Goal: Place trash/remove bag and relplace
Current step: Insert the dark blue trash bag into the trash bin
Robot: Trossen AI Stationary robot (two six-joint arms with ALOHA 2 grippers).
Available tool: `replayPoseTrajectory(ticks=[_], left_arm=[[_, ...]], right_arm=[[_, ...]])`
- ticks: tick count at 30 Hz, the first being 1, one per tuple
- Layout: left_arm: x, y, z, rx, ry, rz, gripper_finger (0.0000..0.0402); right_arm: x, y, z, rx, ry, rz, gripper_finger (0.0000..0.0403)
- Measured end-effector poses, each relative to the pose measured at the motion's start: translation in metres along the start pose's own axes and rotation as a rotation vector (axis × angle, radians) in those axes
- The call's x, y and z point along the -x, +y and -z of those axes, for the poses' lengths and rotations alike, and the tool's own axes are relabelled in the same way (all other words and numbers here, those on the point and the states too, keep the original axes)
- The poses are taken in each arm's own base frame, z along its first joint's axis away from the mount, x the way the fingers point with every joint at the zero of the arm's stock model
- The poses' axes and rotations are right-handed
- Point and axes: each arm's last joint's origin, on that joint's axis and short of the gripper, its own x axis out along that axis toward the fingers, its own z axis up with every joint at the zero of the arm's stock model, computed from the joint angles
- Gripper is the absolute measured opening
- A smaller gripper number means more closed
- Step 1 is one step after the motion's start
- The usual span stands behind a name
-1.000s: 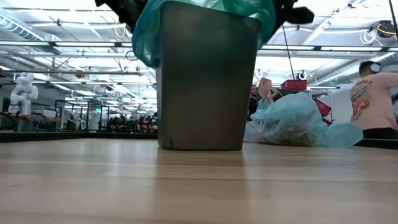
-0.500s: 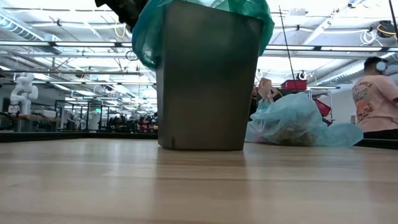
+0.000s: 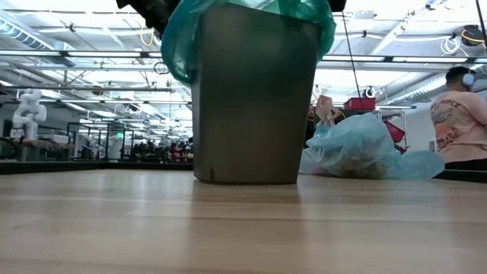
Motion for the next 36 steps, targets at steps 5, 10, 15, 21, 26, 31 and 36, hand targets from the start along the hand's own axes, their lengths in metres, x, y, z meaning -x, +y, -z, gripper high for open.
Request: replayPoseTrajectory(ticks=[5, 10, 15, 21, 26, 31, 36], left_arm=[[0.0, 0.0, 0.0, 0.0, -0.001, -0.005, 0.0003], [0.0, 0.0, 0.0, 0.001, -0.001, -0.008, 0.0003], [0.0, 0.0, 0.0, 0.003, -0.001, -0.009, 0.0003], [0.0, 0.0, 0.0, 0.027, -0.001, -0.013, 0.0003], [0.0, 0.001, 0.0, 0.03, -0.001, -0.016, 0.0003], [0.0, 0.001, 0.0, 0.03, -0.001, -0.025, 0.0003], [-0.005, 0.003, 0.005, 0.042, 0.007, -0.027, 0.0003]], right_arm=[[-0.002, 0.011, 0.017, -0.034, 0.102, 0.019, 0.0], [-0.004, 0.022, 0.033, -0.078, 0.085, 0.183, 0.0], [-0.007, 0.024, 0.042, -0.147, 0.01, 0.339, 0.0], [-0.046, 0.026, 0.054, -0.209, -0.017, 0.346, 0.0], [-0.074, 0.03, 0.067, -0.276, -0.122, 0.369, 0.0], [-0.096, 0.017, 0.081, -0.33, -0.155, 0.458, 0.0], [-0.115, 0.003, 0.087, -0.354, -0.149, 0.477, 0.0]])
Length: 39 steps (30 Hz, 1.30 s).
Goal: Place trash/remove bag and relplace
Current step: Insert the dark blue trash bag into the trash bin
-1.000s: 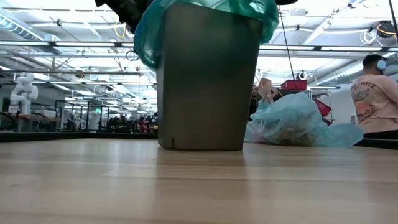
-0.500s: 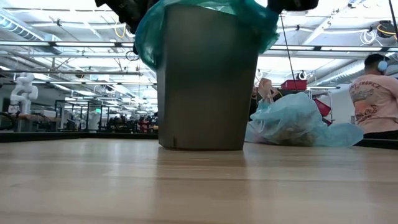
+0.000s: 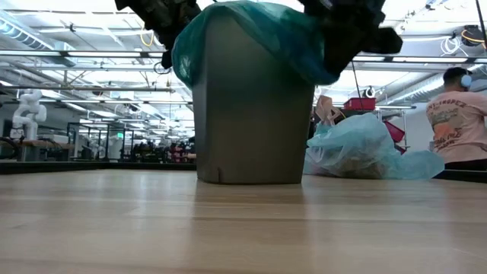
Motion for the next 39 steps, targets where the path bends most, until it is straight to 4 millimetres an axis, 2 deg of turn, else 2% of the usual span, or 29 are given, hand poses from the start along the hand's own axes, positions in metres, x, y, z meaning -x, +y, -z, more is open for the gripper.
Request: replayPoseTrajectory(ticks=[3, 15, 25, 29, 39], left_arm=[[-0.001, 0.0, 0.002, 0.016, 0.006, 0.001, 0.0003], [-0.002, -0.002, 0.003, 0.008, 0.013, 0.008, 0.0003], [0.007, -0.008, -0.008, 0.001, -0.008, 0.048, 0.001], [0.007, -0.011, -0.008, -0.005, -0.002, 0.104, 0.0041], [0.007, -0.013, -0.009, 0.017, -0.001, 0.131, 0.0173]], right_arm=[[0.0, 0.003, -0.001, -0.01, -0.016, -0.033, 0.0], [0.033, 0.001, 0.004, -0.001, -0.049, -0.141, 0.0], [0.037, 0.0, 0.003, 0.029, -0.08, -0.152, 0.0], [0.038, 0.001, 0.002, 0.045, -0.084, -0.158, 0.0], [0.038, 0.003, 0.002, 0.061, -0.093, -0.173, 0.0]])
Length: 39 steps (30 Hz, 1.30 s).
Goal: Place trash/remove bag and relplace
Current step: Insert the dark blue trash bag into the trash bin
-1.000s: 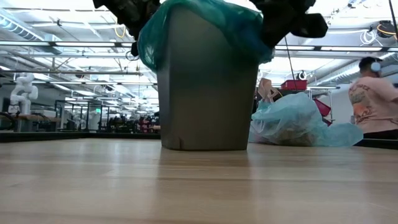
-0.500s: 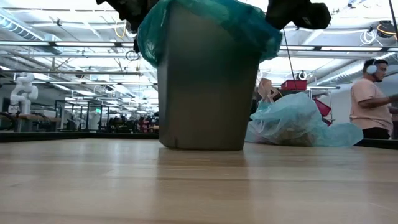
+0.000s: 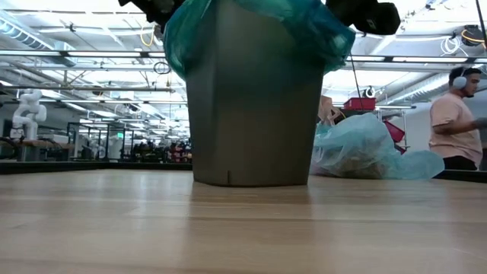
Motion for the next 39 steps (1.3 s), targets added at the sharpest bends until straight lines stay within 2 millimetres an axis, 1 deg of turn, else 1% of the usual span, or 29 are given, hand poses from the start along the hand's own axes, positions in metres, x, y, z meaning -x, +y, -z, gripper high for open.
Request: replayPoseTrajectory(ticks=[4, 8, 11, 15, 19, 21, 23, 25, 26, 27, 30, 32, 35, 39], left_arm=[[0.001, 0.003, -0.001, -0.023, -0.007, -0.025, 0.0197], [0.004, 0.009, -0.003, -0.005, -0.021, -0.042, 0.02], [0.012, 0.006, -0.01, -0.034, -0.039, -0.039, 0.02], [0.038, -0.012, -0.03, -0.166, -0.134, -0.027, 0.0187], [0.067, -0.039, -0.047, -0.237, -0.219, 0.03, 0.016], [0.08, -0.055, -0.047, -0.221, -0.202, 0.105, 0.0139], [0.087, -0.069, -0.04, -0.17, -0.119, 0.185, 0.0105], [0.085, -0.081, -0.025, -0.122, -0.001, 0.219, 0.0055], [0.081, -0.087, -0.016, -0.107, 0.064, 0.206, 0.003], [0.074, -0.09, -0.007, -0.088, 0.125, 0.168, 0.0016], [0.051, -0.097, 0.021, -0.072, 0.253, 0.02, 0.0006], [0.034, -0.103, 0.032, -0.06, 0.243, 0.023, 0.0003], [0.016, -0.113, 0.037, -0.029, 0.128, 0.083, 0.0002], [0.006, -0.121, 0.036, -0.01, 0.003, 0.098, 0.0001]], right_arm=[[0.0, 0.001, 0.0, -0.004, -0.004, -0.008, 0.0], [0.0, 0.002, -0.001, -0.006, -0.012, -0.023, 0.0], [0.0, 0.002, -0.001, -0.007, -0.013, -0.024, 0.0], [0.0, 0.003, -0.001, -0.007, -0.014, -0.026, 0.0], [0.0, 0.003, -0.001, -0.007, -0.014, -0.026, 0.0], [0.0, 0.003, -0.001, -0.007, -0.017, -0.024, 0.0], [0.0, 0.003, -0.002, -0.008, -0.022, -0.022, 0.0], [0.0, 0.003, -0.002, -0.007, -0.028, -0.018, 0.0], [0.0, 0.003, -0.002, -0.007, -0.036, -0.014, 0.0], [0.0, 0.002, -0.002, -0.007, -0.041, -0.012, 0.0], [0.001, 0.002, -0.003, -0.008, -0.047, -0.012, 0.0], [0.002, 0.001, -0.003, -0.007, -0.06, -0.006, 0.0], [0.002, 0.001, -0.004, -0.007, -0.065, -0.002, 0.0], [0.002, 0.001, -0.004, -0.013, -0.066, -0.003, 0.0]])
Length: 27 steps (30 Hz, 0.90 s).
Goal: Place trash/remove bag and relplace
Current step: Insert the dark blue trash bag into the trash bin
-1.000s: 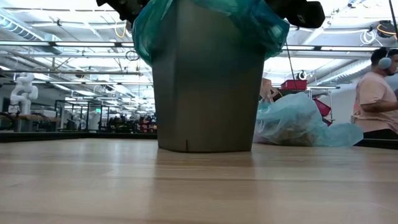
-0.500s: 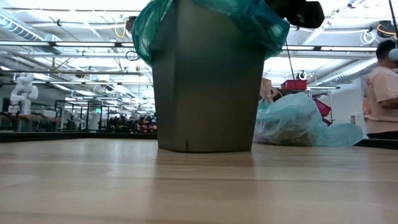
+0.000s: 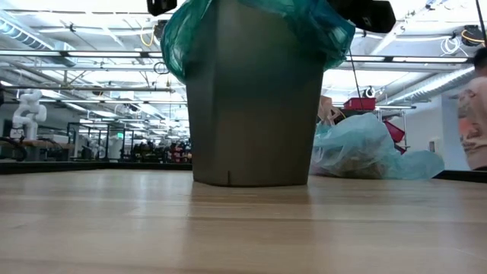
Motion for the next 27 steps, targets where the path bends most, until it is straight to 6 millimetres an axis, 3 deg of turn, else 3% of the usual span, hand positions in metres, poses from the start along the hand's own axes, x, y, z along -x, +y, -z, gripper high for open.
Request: replayPoseTrajectory(ticks=[12, 21, 27], left_arm=[[-0.046, -0.002, 0.036, 0.029, 0.063, 0.007, 0.0], [-0.051, -0.012, 0.049, 0.036, 0.032, -0.056, 0.0], [-0.065, -0.007, 0.065, 0.039, 0.012, -0.144, 0.0]], right_arm=[[0.0, 0.0, 0.0, -0.005, -0.005, 0.004, 0.0], [0.0, -0.001, -0.001, -0.034, -0.049, 0.028, 0.0], [0.0, -0.003, -0.002, -0.045, -0.094, 0.067, 0.0]])
